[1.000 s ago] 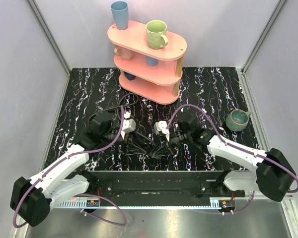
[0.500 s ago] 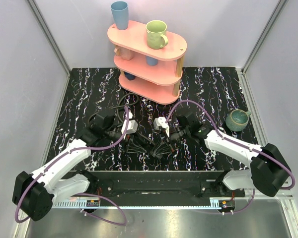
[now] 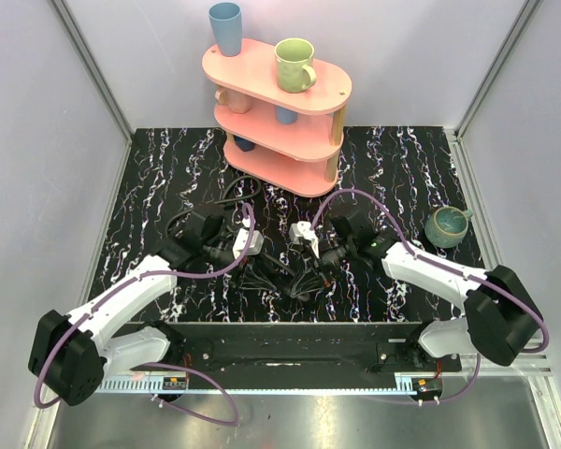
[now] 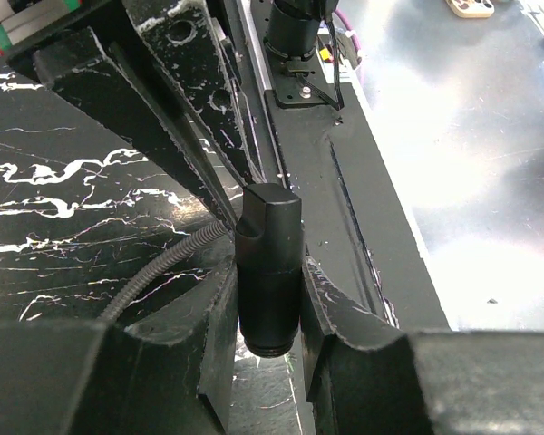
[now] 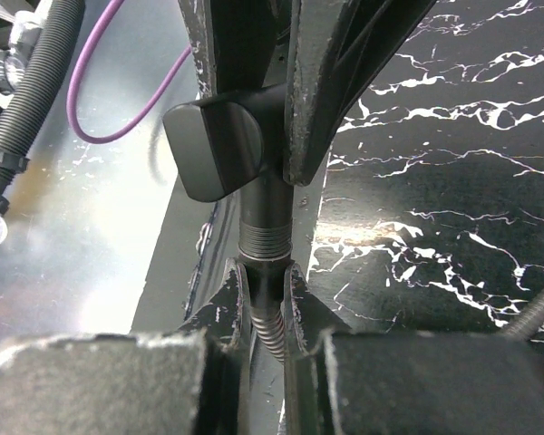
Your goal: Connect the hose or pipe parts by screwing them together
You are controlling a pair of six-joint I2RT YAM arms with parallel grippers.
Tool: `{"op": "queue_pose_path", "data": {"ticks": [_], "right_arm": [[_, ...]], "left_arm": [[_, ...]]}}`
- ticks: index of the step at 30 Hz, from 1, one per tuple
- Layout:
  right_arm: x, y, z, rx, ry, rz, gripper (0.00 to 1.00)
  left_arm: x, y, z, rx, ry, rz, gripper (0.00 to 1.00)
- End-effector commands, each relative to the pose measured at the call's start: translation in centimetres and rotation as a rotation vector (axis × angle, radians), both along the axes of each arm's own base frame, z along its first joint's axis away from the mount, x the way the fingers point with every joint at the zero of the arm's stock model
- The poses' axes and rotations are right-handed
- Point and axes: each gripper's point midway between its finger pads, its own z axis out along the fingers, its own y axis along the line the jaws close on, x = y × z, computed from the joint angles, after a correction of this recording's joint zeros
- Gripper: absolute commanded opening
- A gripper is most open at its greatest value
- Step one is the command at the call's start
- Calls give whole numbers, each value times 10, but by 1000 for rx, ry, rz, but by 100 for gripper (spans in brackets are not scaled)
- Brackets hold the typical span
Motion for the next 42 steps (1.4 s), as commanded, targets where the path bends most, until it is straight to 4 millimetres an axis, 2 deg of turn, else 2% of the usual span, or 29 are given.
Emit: {"op": "queue_pose_path", "data": {"ticks": [1,5,8,10,12,15,18,25,29,33,35,36,38,40,41,42], "right_arm": [[-12,12,67,216,-49,194,0],[-13,12,64,195,-6,204,0],[-10,12,61,179,-17,182,0],[-8,11,59,172,-47,153,1],[-5,10,62,174,-85,128,6],[-1,9,61,168,-124,93,21],[8,10,61,150,-149,43,31],[12,6,59,144,-208,-23,46],[15,3,61,131,-215,-68,49],[33,-3,52,71,-212,-226,50],[44,-2,59,108,-265,-292,53],[50,-8,55,106,-287,-357,54],[57,-7,69,188,-381,-406,54],[74,-14,82,209,-467,-537,55],[72,-11,87,218,-491,-554,57],[80,-15,91,212,-544,-619,65]], "left_arm": [[18,-1,-7,39,-108,24,0],[19,-1,-7,44,-117,7,0],[23,-4,-3,37,-113,18,0],[19,-4,1,25,-63,15,0],[18,-5,3,26,-39,27,0],[16,-4,4,37,19,41,0],[13,-4,3,42,98,54,0],[16,-3,1,66,185,139,0],[29,-4,0,56,204,223,0],[42,-1,1,54,246,312,0],[47,-1,3,56,277,357,0],[55,-1,5,64,316,420,0],[58,-2,9,63,355,446,0],[62,-6,22,36,400,472,0],[62,-7,28,25,428,484,0],[65,-7,33,12,429,507,0]]}}
